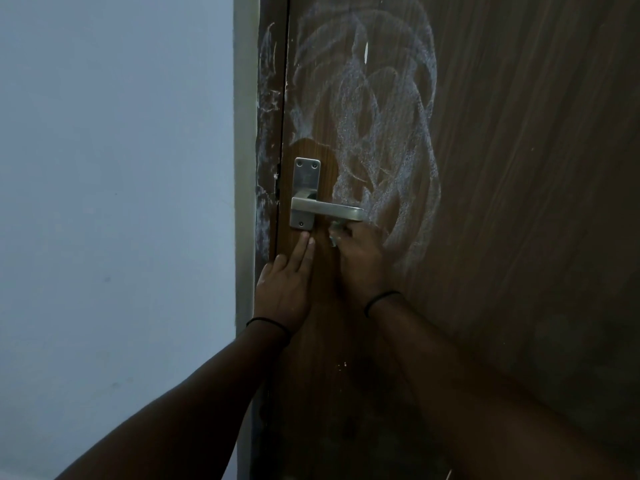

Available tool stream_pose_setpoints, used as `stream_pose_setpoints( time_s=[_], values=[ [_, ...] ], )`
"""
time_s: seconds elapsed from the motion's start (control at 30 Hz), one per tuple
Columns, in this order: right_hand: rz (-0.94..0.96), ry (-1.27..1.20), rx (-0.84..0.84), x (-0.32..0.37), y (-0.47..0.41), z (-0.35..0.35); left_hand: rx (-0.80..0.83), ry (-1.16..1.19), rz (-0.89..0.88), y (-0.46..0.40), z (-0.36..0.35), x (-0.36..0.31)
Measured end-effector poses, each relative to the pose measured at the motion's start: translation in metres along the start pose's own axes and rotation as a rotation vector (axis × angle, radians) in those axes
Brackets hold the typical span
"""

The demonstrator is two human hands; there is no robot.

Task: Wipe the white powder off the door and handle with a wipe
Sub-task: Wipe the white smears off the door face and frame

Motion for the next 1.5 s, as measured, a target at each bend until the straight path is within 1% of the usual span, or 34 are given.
stream_pose_setpoints(
  time_s=[0.07, 0.1, 0.17, 0.2, 0.27, 0.3, 0.33, 0.4, 0.43, 0.47, 0.53, 0.57, 0.63, 0.73, 0.8, 0.83, 0.87, 0.93, 0.97, 1.03, 1.13, 1.2, 1.23, 1.27, 1.33, 1.37, 1.43, 1.5],
  values=[
    [0.112, 0.017, 0.147, 0.005, 0.016, -0.018, 0.017, -0.003, 0.005, 0.001, 0.000, 0.001],
    [0.099, -0.002, 0.181, 0.001, 0.023, -0.020, 0.025, -0.011, 0.006, 0.000, 0.000, 0.000],
    [0.099, -0.038, 0.140, -0.011, 0.031, -0.014, 0.042, -0.018, 0.009, -0.001, 0.000, 0.000],
    [0.065, 0.009, 0.091, -0.018, 0.030, -0.003, 0.048, -0.018, 0.011, -0.002, 0.000, 0.000],
    [-0.101, 0.005, -0.030, -0.032, 0.022, 0.014, 0.054, -0.013, 0.021, -0.001, -0.001, 0.001],
    [-0.205, -0.049, -0.064, -0.036, 0.018, 0.018, 0.053, -0.010, 0.027, -0.001, -0.002, 0.001],
    [-0.258, -0.094, -0.097, -0.033, 0.015, 0.021, 0.053, -0.007, 0.034, -0.001, -0.003, 0.000],
    [-0.264, -0.149, -0.145, -0.016, 0.009, 0.021, 0.058, -0.015, 0.048, -0.003, -0.006, -0.002],
    [-0.261, -0.184, -0.143, -0.007, 0.008, 0.017, 0.067, -0.026, 0.053, -0.004, -0.008, -0.003],
    [-0.226, -0.188, -0.124, 0.000, 0.010, 0.012, 0.080, -0.035, 0.056, -0.004, -0.009, -0.003],
    [-0.164, -0.157, -0.023, 0.007, 0.021, 0.003, 0.106, -0.044, 0.051, -0.004, -0.009, -0.001],
    [-0.156, -0.144, 0.023, 0.002, 0.029, 0.002, 0.116, -0.047, 0.046, -0.004, -0.009, 0.000],
    [-0.166, -0.141, 0.050, -0.016, 0.042, 0.012, 0.127, -0.045, 0.043, -0.005, -0.009, 0.001],
    [-0.233, -0.061, -0.055, -0.041, 0.044, 0.036, 0.144, -0.034, 0.068, -0.006, -0.010, -0.002],
    [-0.254, -0.042, -0.086, -0.034, 0.033, 0.036, 0.156, -0.022, 0.098, -0.005, -0.012, -0.007],
    [-0.221, -0.038, -0.071, -0.023, 0.030, 0.032, 0.157, -0.023, 0.108, -0.005, -0.012, -0.009],
    [-0.172, -0.046, -0.007, -0.011, 0.031, 0.022, 0.159, -0.029, 0.116, -0.005, -0.012, -0.011],
    [-0.120, -0.070, 0.192, 0.000, 0.046, 0.003, 0.171, -0.046, 0.120, -0.005, -0.010, -0.013],
    [-0.118, -0.066, 0.229, -0.004, 0.055, 0.001, 0.178, -0.057, 0.117, -0.005, -0.009, -0.013],
    [-0.165, -0.047, 0.177, -0.022, 0.068, 0.011, 0.190, -0.073, 0.108, -0.005, -0.007, -0.012],
    [-0.265, -0.057, 0.013, -0.044, 0.065, 0.031, 0.201, -0.076, 0.113, -0.006, -0.008, -0.012],
    [-0.289, -0.056, -0.026, -0.044, 0.051, 0.033, 0.199, -0.069, 0.130, -0.005, -0.009, -0.015],
    [-0.282, -0.065, -0.024, -0.038, 0.047, 0.032, 0.195, -0.060, 0.137, -0.005, -0.009, -0.017],
    [-0.251, -0.071, 0.015, -0.030, 0.048, 0.026, 0.193, -0.051, 0.139, -0.005, -0.009, -0.019],
    [-0.165, -0.047, 0.168, -0.017, 0.061, 0.013, 0.191, -0.044, 0.137, -0.004, -0.007, -0.019],
    [-0.148, -0.036, 0.192, -0.017, 0.070, 0.013, 0.191, -0.043, 0.135, -0.004, -0.006, -0.019],
    [-0.203, -0.047, 0.094, -0.033, 0.083, 0.030, 0.193, -0.042, 0.129, -0.005, -0.005, -0.017],
    [-0.282, -0.040, 0.003, -0.056, 0.078, 0.049, 0.193, -0.040, 0.132, -0.004, -0.006, -0.018]
  ],
)
Point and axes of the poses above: each hand's wrist, its own y-axis away from the middle knuckle, its own z-axis out of the back of the hand, x = y × z, the point moved 6 cm from there along -y, towards the middle knuckle, and after that the axes turned 1 degree about -x, right-handed, at the moved point
